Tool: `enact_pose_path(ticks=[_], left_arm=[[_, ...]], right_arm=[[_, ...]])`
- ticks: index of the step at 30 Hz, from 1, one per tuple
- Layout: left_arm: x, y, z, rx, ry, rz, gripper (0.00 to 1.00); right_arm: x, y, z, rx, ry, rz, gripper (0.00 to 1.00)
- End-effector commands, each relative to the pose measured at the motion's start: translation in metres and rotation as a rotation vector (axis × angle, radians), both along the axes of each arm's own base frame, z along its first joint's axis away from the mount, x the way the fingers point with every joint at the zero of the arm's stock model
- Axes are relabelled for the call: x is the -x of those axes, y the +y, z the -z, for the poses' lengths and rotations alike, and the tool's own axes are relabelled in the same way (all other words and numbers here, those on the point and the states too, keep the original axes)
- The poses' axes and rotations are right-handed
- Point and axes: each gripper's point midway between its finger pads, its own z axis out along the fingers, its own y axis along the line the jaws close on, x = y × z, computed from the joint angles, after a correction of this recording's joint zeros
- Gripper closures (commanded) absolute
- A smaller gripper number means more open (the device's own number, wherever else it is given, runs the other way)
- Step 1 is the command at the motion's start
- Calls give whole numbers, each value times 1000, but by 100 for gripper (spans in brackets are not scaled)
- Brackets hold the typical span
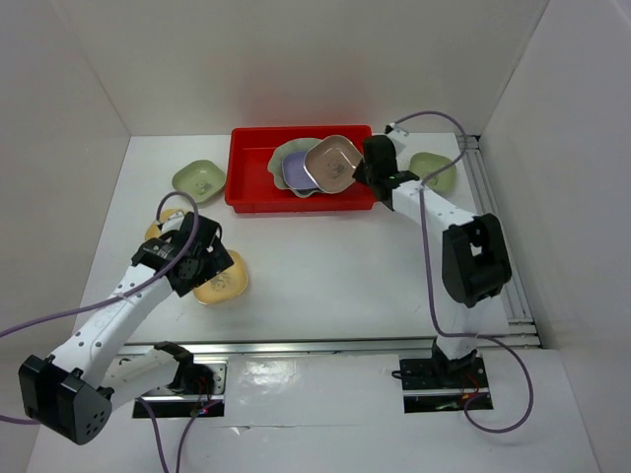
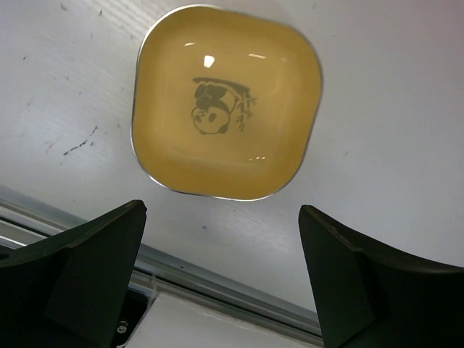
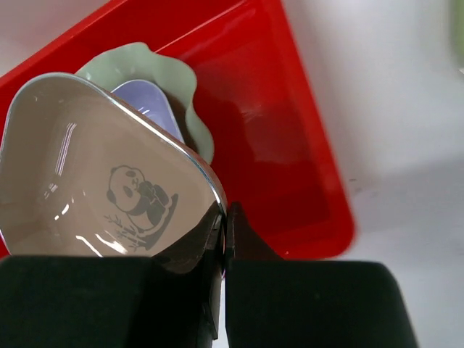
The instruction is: Place the plates into the plastic bin on the countertop
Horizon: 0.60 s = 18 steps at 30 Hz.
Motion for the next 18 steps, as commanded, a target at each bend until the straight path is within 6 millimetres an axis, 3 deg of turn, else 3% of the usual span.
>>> enact_pose_path(ticks=[1,2,4,5,7,8,9,10,11,13,14,18], left_arm=[[8,6,13,-1,9,-56,0],[8,6,16,-2,11,-56,0],[5,3,20,-9,-2,-24,0],[6,4,24,-17,-2,-8,0],[4,3,28,-26,-10,13,0],[1,-1,29,-11,-20,30,0],[0,-5,35,-5,-10,44,0],[-1,-9,38,-8,-2,56,0],[-4,-8,44,-24,4,50,2],[-3,-8,49,-36,13,55,2],[-4,-7,54,-44,19,44,2],[-3,-7,59,-42,17,29,2]], right_arm=[[-35,21,-41,-115,-138,97,100],[-44,24,-51,-133,-157,111,100],[-50,44,-34,-133,-122,101,100],[-60,47,-50,-161,-151,118,100],[-66,65,-31,-150,-118,107,100],[-76,67,-46,-170,-148,125,100],[-80,75,-44,-168,-143,116,100],[-85,78,-11,-140,-70,126,100],[-96,90,-8,-136,-75,124,100],[-99,95,3,-109,-43,129,100],[-105,97,-5,-117,-66,135,100],[-97,103,19,-77,-25,138,100]])
